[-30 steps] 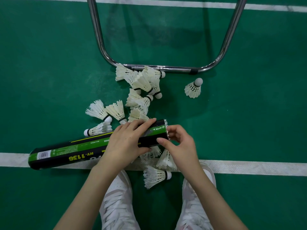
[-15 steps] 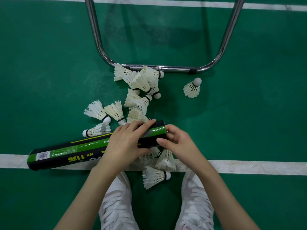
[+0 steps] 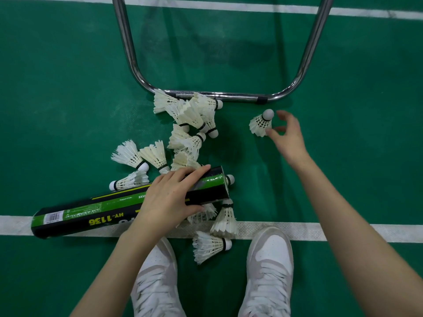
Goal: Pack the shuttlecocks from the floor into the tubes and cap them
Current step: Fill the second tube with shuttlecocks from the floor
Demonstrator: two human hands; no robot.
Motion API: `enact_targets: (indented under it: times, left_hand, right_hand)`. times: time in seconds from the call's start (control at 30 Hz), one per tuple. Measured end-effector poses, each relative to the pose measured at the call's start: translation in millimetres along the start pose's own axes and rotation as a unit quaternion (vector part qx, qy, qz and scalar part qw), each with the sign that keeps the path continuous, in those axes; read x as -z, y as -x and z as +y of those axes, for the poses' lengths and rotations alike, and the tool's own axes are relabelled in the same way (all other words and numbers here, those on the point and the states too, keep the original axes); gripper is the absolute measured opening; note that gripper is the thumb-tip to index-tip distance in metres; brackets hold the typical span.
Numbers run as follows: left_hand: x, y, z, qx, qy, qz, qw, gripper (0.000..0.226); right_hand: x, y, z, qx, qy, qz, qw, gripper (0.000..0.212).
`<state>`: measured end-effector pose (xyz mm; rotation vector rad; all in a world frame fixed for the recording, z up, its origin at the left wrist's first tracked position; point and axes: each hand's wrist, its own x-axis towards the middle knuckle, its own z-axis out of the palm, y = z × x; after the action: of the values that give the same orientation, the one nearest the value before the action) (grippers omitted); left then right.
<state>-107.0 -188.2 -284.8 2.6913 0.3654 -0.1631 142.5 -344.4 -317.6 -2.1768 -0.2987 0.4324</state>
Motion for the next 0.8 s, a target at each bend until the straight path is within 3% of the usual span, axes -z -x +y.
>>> enact_targets:
  times: [0.13,0.3,0.5,0.8]
  left_hand:
    - [2,0,0,0.002,0.002,-0.002,1.000,0.089]
    - [1,1,-1,-0.003,-0.001,-0.001,1.000,0.089]
    - [-1,2,-1,-0.007,-0.001,-0.004,1.000,0.090]
    - [1,1,0,0.000,0.002,-0.005,1.000,0.089]
  right_hand:
    - [-4,-10,2,0.012,0.040,-0.033,0.999,0.060]
    - [-14,2,-2,0.052,0.003,-0.021,0.998,0.034]
    - [-20,4,-1,0.009,-0.023,-0.040,0.999,0.020]
    - [-26,7,0,0.024,0.041,-0.047,0.998,0.041]
